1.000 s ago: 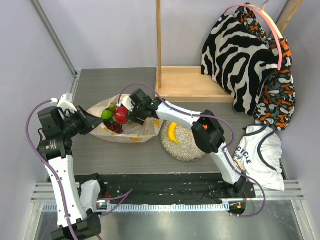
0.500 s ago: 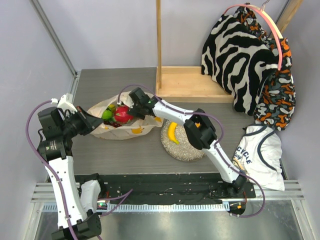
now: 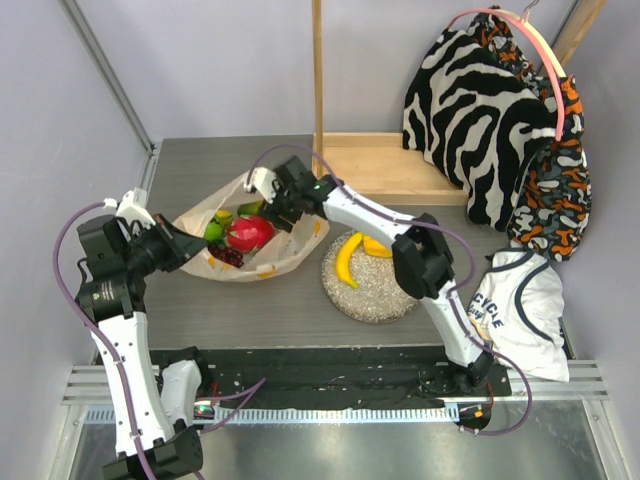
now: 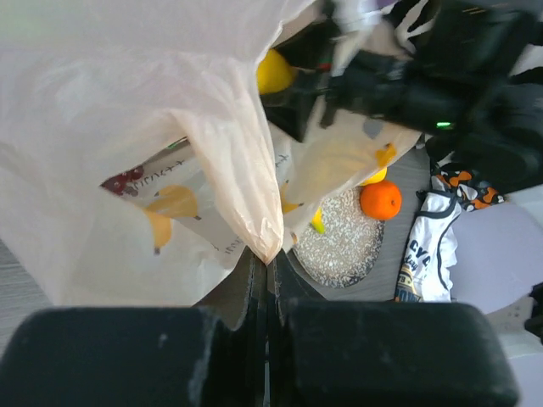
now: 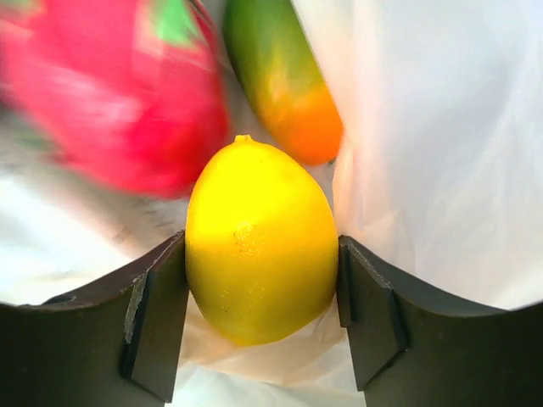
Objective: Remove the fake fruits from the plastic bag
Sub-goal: Take out the fake fruit from the plastic bag.
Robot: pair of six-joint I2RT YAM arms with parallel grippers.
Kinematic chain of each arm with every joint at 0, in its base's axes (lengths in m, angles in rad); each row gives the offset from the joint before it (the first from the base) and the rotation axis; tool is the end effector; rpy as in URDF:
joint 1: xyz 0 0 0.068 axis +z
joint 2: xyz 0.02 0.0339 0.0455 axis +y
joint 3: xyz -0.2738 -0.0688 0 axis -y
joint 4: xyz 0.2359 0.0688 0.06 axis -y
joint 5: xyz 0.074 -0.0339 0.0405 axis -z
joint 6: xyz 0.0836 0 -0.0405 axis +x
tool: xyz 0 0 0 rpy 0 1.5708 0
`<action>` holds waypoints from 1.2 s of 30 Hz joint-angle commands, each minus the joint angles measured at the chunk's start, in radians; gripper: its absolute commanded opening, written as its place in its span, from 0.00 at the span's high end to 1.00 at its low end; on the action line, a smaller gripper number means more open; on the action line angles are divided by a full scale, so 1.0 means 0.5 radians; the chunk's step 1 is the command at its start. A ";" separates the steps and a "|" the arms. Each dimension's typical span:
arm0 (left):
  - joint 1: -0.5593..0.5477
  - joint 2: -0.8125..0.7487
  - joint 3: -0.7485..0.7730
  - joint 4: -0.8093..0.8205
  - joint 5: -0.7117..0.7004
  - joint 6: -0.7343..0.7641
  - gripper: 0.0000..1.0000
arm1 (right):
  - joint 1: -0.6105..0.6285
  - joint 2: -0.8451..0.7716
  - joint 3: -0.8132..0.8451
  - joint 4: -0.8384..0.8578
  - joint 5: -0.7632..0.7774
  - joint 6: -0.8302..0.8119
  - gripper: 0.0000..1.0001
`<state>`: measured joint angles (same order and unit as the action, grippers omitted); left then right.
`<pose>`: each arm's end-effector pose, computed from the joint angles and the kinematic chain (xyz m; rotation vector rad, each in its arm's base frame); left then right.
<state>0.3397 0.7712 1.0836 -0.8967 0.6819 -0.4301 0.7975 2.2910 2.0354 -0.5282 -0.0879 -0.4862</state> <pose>0.1548 -0.0012 0.3573 -0.4110 2.0656 -0.7835 0.3827 0.4026 0.2067 -1.4504 1.8684 0.2549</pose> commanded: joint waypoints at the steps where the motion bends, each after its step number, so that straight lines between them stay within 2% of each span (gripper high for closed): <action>1: -0.008 0.001 -0.038 0.081 0.047 -0.020 1.00 | -0.046 -0.400 -0.018 -0.091 -0.707 0.276 0.56; 2: -0.008 0.007 -0.038 0.097 0.047 -0.026 1.00 | -0.046 -0.412 -0.054 -0.109 -0.850 0.294 0.55; 5: -0.008 0.013 -0.035 0.115 0.057 -0.036 1.00 | -0.036 -0.406 -0.143 -0.186 -1.023 0.319 0.53; 13: -0.008 0.004 -0.026 0.085 0.057 -0.023 1.00 | 0.049 -0.333 -0.469 -0.205 -0.904 0.300 0.52; 19: -0.008 -0.011 -0.023 0.032 0.041 0.020 1.00 | 0.099 -0.348 -0.479 -0.128 -0.830 0.380 0.54; 23: -0.004 -0.005 -0.026 0.026 0.038 0.023 1.00 | 0.099 -0.443 -0.279 -0.088 -1.124 0.555 0.54; 27: -0.005 0.013 -0.038 0.060 0.047 -0.005 1.00 | 0.102 -0.538 -0.086 0.175 -1.508 1.106 0.52; 29: -0.004 0.025 -0.038 0.078 0.047 -0.014 1.00 | 0.117 -0.566 -0.037 0.255 -1.613 1.236 0.52; 32: -0.008 0.032 -0.038 0.100 0.047 -0.029 1.00 | 0.120 -0.664 -0.042 0.249 -1.643 1.203 0.52; 36: -0.008 0.032 -0.035 0.100 0.047 -0.033 1.00 | 0.074 -0.814 -0.294 0.194 -1.744 1.123 0.49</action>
<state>0.3397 0.7906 1.0615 -0.8803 0.6823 -0.4385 0.8444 2.0098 1.9568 -0.4736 -0.8322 0.0498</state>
